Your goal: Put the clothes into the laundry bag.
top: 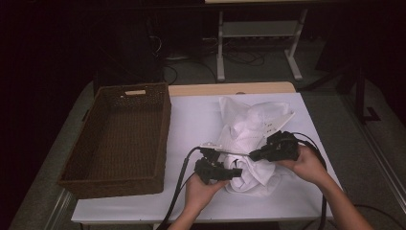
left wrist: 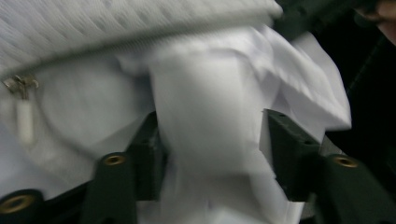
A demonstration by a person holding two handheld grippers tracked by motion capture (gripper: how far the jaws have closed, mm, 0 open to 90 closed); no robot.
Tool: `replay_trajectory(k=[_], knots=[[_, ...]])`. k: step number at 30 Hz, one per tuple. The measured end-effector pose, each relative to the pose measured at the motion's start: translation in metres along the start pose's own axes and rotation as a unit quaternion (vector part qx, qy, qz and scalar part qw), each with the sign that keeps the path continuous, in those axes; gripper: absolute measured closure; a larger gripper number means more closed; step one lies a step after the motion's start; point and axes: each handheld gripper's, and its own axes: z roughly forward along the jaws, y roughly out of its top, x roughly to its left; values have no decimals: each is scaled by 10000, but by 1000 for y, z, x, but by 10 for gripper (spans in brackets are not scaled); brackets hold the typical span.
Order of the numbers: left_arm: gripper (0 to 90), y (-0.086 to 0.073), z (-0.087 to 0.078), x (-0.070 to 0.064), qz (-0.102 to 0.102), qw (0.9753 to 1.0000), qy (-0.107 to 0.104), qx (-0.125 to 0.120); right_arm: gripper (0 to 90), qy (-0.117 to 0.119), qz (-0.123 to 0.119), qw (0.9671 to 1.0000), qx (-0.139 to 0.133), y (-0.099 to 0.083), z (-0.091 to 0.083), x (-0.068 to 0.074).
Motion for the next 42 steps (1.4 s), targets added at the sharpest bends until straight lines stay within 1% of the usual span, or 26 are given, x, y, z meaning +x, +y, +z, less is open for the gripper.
replay_trajectory(k=[1,3,4,5,6,7,9,10,11,12,15,17,19,20,23,24,26,27,29,30,31,33,35,36,39,42], knots=[[414,-3,-4,-1,55,10000,-47,-14,878,-21,-12,10000,-2,0,0,0],[405,-6,-6,-1,161,9999,23,4,878,-11,-3,10000,-13,0,0,0],[404,-6,-4,0,147,9999,28,13,878,-10,2,10000,-1,1,1,0],[402,-5,0,4,80,9999,-2,62,877,5,-4,10000,3,1,2,0],[423,-4,6,7,-32,9999,-25,93,877,4,-20,10000,11,2,3,0],[477,-2,12,9,-131,9998,-77,102,878,2,-41,10000,20,3,4,1],[623,0,24,11,-176,9998,-24,19,877,2,-83,10000,17,5,6,4],[685,0,28,10,-182,9998,-33,-101,877,-8,-128,9999,36,6,7,4],[744,1,31,8,-123,9997,-36,-210,877,-14,-135,9999,52,6,7,5],[794,2,32,7,-110,9996,-48,-252,877,4,-156,9999,16,7,7,6],[833,2,28,-1,61,9994,-109,-337,877,38,-210,9998,-14,8,4,7],[838,2,18,-6,70,9988,-219,-433,877,80,-246,9996,-78,10,1,10],[841,2,10,-12,60,9986,-301,-437,877,144,-336,9992,-164,14,0,15],[841,1,5,-15,100,9986,-295,-432,878,170,-403,9989,-172,17,0,19],[841,-1,-11,-26,85,9978,-431,-496,878,234,-611,9977,-170,27,1,30],[841,-3,-16,-29,118,9976,-467,-500,878,298,-656,9972,-201,30,1,33],[840,-4,-21,-30,75,9974,-480,-540,878,382,-723,9964,-245,36,1,38],[839,-3,-21,-28,74,9975,-435,-550,878,361,-761,9962,-233,38,1,40],[840,-3,-15,-23,-71,9972,-440,-594,879,326,-788,9963,-145,42,3,42],[839,-2,-10,-20,-135,9971,-429,-614,879,352,-790,9962,-124,42,4,42],[839,-1,-4,-17,-176,9971,-374,-643,879,357,-790,9962,-109,42,5,43],[840,1,7,-10,-341,9965,-302,-696,879,407,-793,9960,-104,41,6,44],[837,4,15,-4,-436,9961,-255,-720,879,354,-793,9962,-104,39,4,44],[832,5,17,-3,-463,9960,-261,-720,879,306,-729,9968,-88,36,2,41],[800,5,15,-4,-383,9970,-224,-636,879,222,-542,9983,-25,28,-2,31],[691,1,6,-5,-277,9985,-165,-432,879,213,-320,9992,-59,19,-3,20]])
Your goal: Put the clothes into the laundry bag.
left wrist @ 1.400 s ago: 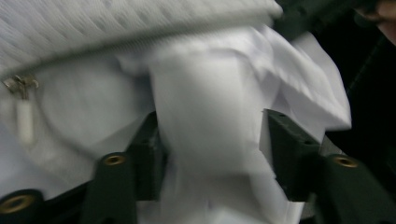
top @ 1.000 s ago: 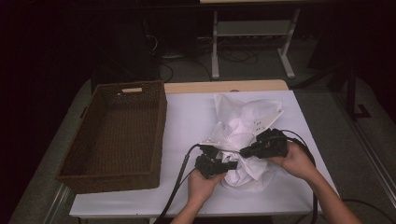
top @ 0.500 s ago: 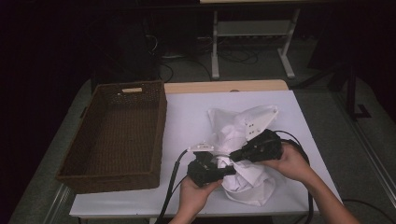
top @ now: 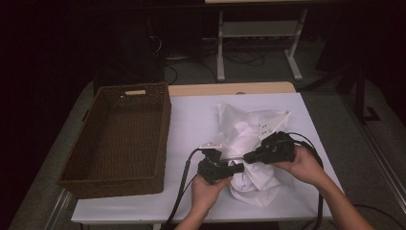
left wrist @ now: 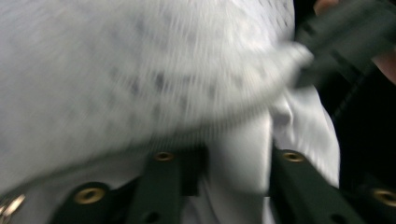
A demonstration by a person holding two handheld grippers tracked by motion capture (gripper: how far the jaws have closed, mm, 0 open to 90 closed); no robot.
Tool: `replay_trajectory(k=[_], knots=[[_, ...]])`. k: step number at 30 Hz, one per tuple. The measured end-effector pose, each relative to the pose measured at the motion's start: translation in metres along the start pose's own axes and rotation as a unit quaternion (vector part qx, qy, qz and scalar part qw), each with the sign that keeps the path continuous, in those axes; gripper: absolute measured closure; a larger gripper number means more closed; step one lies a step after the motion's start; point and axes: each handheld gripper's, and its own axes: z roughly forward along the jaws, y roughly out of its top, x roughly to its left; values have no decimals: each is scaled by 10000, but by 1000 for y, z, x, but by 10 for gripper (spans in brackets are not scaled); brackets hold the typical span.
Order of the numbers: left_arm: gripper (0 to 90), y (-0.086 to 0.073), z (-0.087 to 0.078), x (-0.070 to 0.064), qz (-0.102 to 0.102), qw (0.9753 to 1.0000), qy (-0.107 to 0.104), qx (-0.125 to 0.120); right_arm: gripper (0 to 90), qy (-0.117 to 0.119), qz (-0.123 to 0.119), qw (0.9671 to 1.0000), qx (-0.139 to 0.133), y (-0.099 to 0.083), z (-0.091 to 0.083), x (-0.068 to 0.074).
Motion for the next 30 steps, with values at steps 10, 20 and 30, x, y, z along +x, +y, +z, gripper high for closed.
replay_trajectory(k=[10,20,30], knots=[[414,-7,-42,-3,210,9996,122,169,878,-47,137,9999,72,-5,7,-8],[856,-6,10,3,177,9992,-189,315,877,-69,91,9998,143,-1,10,-7],[862,6,25,7,-157,9992,-153,-339,879,-186,-137,9997,-64,2,-8,7]])
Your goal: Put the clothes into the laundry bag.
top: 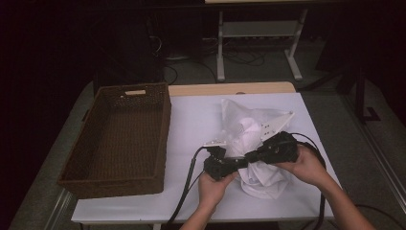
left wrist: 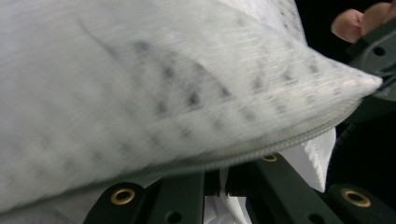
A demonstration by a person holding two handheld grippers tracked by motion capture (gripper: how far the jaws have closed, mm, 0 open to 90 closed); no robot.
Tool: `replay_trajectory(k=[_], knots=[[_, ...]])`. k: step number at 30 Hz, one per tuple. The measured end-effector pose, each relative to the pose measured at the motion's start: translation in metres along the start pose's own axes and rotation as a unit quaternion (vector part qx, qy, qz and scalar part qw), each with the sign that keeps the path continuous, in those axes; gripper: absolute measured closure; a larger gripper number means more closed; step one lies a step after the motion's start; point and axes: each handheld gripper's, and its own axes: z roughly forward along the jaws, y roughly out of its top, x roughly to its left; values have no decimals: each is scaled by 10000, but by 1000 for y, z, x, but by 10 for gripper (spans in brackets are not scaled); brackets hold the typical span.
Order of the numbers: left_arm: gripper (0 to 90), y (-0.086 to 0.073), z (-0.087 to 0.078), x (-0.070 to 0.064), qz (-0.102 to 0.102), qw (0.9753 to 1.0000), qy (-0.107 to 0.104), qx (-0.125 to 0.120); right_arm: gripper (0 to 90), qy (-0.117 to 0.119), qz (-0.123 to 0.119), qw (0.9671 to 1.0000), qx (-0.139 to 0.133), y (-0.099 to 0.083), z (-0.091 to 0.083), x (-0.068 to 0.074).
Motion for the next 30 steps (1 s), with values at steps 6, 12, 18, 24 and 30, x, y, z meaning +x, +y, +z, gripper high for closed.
replay_trajectory(k=[6,12,18,24,30], knots=[[701,-3,-12,-5,268,9989,152,347,878,19,286,9991,306,-18,11,-13],[454,-10,-41,-8,405,9968,285,620,877,14,385,9989,262,-22,14,-18],[360,-22,-29,-1,208,9942,181,1036,877,10,385,9989,273,-19,18,-19],[347,-17,-2,6,-163,9928,265,1155,877,12,285,9989,373,-16,23,-16],[723,-15,6,12,-179,9945,397,951,877,27,229,9991,361,-15,23,-15]])
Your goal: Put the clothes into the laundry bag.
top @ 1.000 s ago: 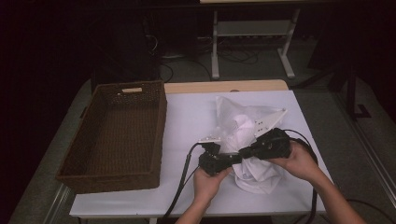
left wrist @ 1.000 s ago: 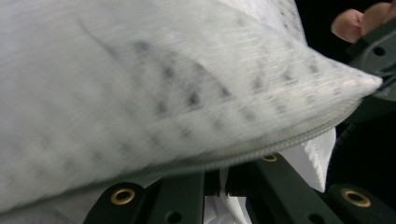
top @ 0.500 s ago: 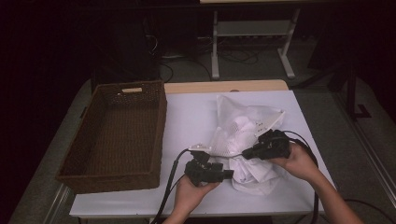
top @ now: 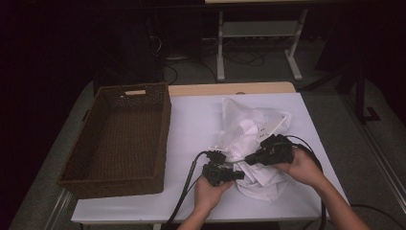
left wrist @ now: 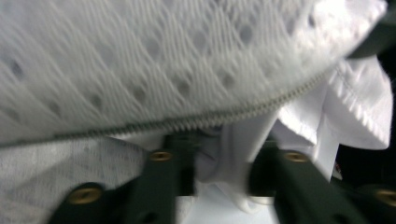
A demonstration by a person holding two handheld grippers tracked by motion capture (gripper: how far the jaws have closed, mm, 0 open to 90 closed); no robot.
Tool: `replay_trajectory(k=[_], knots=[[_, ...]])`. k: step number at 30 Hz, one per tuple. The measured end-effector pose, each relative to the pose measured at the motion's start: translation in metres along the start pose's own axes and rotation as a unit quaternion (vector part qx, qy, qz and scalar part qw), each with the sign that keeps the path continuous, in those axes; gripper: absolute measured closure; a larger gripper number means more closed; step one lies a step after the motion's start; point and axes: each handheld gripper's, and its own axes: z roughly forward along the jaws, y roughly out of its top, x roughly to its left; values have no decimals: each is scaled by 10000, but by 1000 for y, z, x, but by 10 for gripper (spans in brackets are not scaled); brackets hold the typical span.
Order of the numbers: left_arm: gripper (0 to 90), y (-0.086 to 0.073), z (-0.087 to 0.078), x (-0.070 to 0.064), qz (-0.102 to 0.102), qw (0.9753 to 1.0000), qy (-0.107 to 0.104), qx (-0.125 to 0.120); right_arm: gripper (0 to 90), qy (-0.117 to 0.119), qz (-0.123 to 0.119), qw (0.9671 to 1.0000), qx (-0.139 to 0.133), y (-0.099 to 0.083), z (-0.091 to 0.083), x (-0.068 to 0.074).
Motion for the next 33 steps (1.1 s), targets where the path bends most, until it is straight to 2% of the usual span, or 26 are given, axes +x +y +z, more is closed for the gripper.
replay_trajectory(k=[3,6,9,11,13,15,17,18,19,20,23,26,29,31,33], knots=[[820,-1,-6,-8,295,9994,69,-182,877,-19,-47,10000,-41,1,-2,3],[840,-1,-16,-15,372,9986,-155,-329,877,-18,-101,9999,-137,4,-8,7],[847,-1,-30,-29,514,9968,-405,-464,878,21,-210,9994,-269,6,-13,12],[849,-2,-38,-37,636,9955,-473,-516,879,90,-270,9990,-352,7,-17,17],[849,-2,-41,-41,695,9949,-447,-583,880,150,-315,9985,-414,9,-21,22],[850,0,-36,-39,636,9945,-415,-718,880,144,-366,9985,-382,11,-22,25],[850,5,-28,-34,571,9937,-233,-935,880,163,-422,9984,-341,11,-22,28],[850,7,-24,-30,466,9933,-174,-1046,880,195,-401,9984,-357,11,-23,28],[850,9,-19,-26,292,9929,-208,-1132,880,169,-391,9985,-349,10,-23,26],[849,11,-14,-23,228,9931,-229,-1126,880,119,-341,9988,-327,9,-23,24],[843,12,-8,-22,297,9935,-145,-1086,880,68,-133,9996,-241,2,-23,13],[815,9,-11,-21,459,9954,-55,-838,880,38,14,9999,-130,-6,-20,4],[685,1,-18,-19,535,9968,14,-598,880,38,112,9999,-100,-12,-16,-1],[539,-6,-24,-17,587,9974,56,-417,880,32,116,9999,-52,-13,-14,-1],[461,-13,-27,-14,517,9981,-19,-334,880,35,104,9999,-54,-13,-14,-2]])
